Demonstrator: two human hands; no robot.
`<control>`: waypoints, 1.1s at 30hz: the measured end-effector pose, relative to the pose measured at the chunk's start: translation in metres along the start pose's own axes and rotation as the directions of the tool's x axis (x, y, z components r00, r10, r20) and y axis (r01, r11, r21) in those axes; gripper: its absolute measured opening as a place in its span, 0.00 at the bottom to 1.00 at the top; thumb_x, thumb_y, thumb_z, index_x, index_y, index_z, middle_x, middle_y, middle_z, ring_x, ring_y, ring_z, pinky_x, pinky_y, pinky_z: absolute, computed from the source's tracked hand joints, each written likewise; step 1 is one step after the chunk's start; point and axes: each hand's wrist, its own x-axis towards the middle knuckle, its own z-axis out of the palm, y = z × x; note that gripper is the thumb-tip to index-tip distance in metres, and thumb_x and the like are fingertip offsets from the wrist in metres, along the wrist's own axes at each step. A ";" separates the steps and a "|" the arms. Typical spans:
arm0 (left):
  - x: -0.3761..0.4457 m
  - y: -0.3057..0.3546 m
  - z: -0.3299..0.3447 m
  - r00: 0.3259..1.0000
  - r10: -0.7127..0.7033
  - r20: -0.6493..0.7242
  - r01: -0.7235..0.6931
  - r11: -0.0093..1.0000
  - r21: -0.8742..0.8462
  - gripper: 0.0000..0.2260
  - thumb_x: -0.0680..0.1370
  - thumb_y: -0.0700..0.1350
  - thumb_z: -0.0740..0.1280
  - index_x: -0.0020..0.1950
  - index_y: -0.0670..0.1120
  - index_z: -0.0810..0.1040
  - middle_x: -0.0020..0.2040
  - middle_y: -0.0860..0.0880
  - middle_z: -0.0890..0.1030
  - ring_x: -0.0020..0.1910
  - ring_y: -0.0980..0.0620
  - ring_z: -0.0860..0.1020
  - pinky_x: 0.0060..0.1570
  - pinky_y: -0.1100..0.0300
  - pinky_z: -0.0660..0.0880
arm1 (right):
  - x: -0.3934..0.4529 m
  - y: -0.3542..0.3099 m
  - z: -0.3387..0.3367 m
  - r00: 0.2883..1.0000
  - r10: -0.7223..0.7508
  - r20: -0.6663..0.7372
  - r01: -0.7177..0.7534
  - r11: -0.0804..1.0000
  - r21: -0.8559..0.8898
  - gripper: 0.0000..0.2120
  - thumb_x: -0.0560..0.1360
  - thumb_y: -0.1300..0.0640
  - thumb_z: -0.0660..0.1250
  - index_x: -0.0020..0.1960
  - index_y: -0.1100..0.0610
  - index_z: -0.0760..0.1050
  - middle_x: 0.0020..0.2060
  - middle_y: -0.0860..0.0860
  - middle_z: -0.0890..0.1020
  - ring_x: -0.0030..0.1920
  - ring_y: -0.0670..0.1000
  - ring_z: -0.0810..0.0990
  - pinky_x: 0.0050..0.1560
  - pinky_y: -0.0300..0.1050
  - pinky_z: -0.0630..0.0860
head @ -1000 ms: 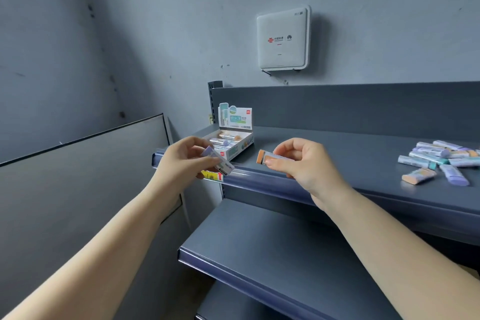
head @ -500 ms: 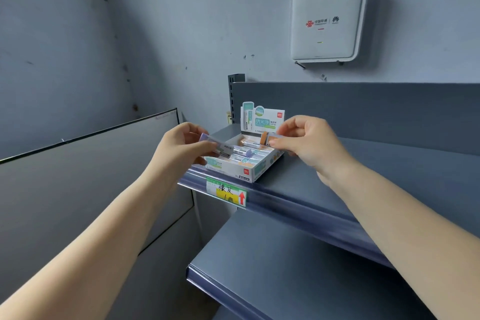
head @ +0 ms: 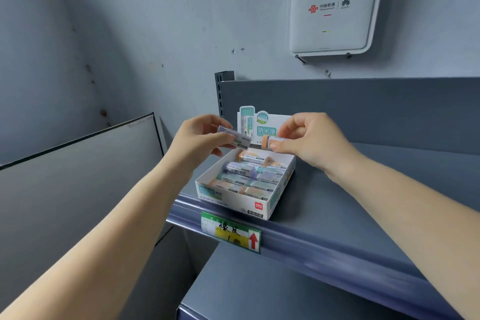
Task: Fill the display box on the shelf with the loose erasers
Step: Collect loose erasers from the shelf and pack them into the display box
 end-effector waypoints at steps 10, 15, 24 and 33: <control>0.058 -0.018 -0.006 0.968 0.087 0.235 -0.102 0.994 0.049 0.06 0.70 0.41 0.73 0.41 0.42 0.77 0.37 0.51 0.84 0.33 0.56 0.78 0.33 0.63 0.72 | 0.015 -0.012 0.022 0.978 -0.088 -0.187 0.021 0.942 -0.335 0.10 0.64 0.54 0.76 0.33 0.49 0.74 0.29 0.40 0.77 0.32 0.39 0.75 0.31 0.26 0.68; 0.070 -0.037 -0.005 0.946 0.107 0.305 -0.104 0.994 -0.026 0.07 0.69 0.41 0.74 0.37 0.45 0.76 0.40 0.47 0.85 0.35 0.55 0.77 0.32 0.64 0.72 | 0.015 -0.003 0.032 0.978 -0.056 -0.202 -0.036 0.904 -0.425 0.07 0.65 0.52 0.75 0.37 0.50 0.77 0.32 0.43 0.79 0.35 0.43 0.77 0.34 0.33 0.70; 0.074 -0.050 -0.002 0.922 0.132 0.365 -0.088 0.987 -0.136 0.07 0.70 0.40 0.73 0.37 0.45 0.76 0.39 0.49 0.85 0.35 0.57 0.79 0.29 0.67 0.71 | 0.011 0.010 0.029 0.990 0.035 -0.136 -0.102 0.844 -0.526 0.07 0.64 0.51 0.76 0.35 0.47 0.77 0.30 0.39 0.78 0.31 0.32 0.74 0.33 0.32 0.68; 0.075 -0.055 -0.004 0.928 0.088 0.362 -0.045 0.991 -0.127 0.07 0.70 0.40 0.73 0.37 0.46 0.76 0.38 0.51 0.86 0.34 0.58 0.79 0.28 0.68 0.71 | 0.012 0.015 0.029 0.994 0.073 -0.087 -0.109 0.816 -0.568 0.06 0.65 0.50 0.75 0.38 0.47 0.80 0.27 0.39 0.78 0.30 0.33 0.73 0.31 0.30 0.65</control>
